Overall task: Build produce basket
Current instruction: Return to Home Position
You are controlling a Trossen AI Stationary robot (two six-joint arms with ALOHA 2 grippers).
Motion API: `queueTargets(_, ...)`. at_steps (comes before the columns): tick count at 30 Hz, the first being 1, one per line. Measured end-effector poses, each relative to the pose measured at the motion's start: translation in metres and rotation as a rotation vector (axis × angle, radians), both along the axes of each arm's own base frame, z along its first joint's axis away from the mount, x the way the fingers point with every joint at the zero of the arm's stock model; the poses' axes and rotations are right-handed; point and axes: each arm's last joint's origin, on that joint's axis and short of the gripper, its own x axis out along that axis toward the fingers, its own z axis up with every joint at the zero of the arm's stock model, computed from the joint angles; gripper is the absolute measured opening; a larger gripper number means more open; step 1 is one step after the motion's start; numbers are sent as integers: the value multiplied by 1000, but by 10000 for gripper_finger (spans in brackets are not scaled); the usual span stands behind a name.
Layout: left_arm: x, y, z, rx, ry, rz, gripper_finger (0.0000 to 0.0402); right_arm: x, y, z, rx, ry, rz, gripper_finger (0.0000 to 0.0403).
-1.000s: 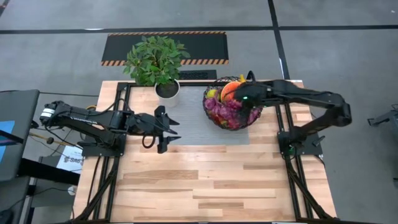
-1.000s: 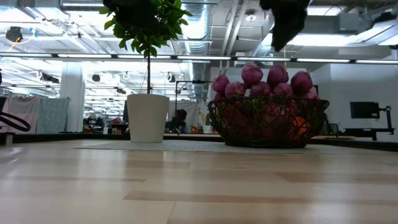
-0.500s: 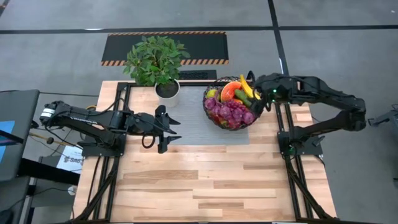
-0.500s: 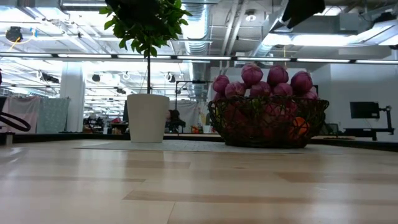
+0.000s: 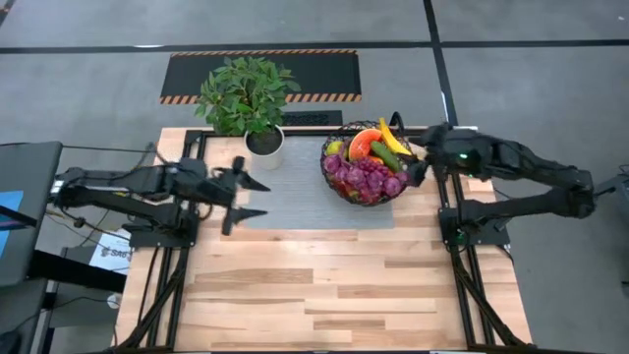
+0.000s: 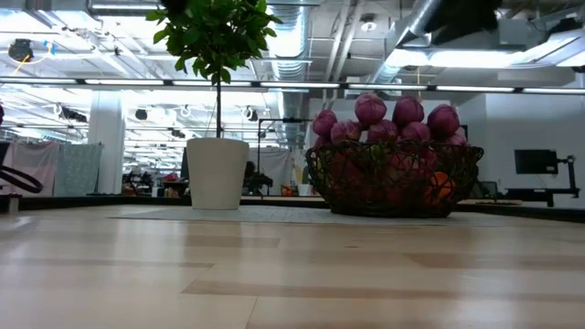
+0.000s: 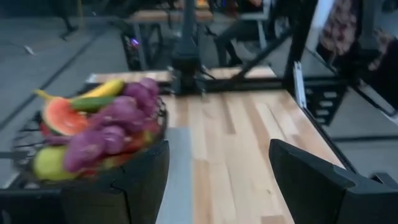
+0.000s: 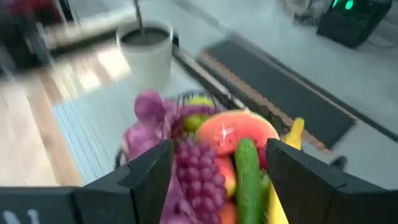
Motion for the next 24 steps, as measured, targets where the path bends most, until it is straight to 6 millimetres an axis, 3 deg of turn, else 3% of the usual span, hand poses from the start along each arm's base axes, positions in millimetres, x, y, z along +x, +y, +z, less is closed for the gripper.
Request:
queueTargets(6, -45, 11, -13, -45, -107, 41, 263, -40, 13, -47, 19, -263, 30, 277)
queueTargets(10, -61, 14, -31, -110, -181, 37, 263, -62, 19, -79, 41, -395, 51, 277)
queueTargets(19, -70, 18, -82, -214, -234, 67, 263, -84, 22, -127, 66, -598, 52, 277)
queueTargets(24, -70, 19, -103, -246, -248, 33, 263, -80, 22, -148, 61, -630, 55, 277)
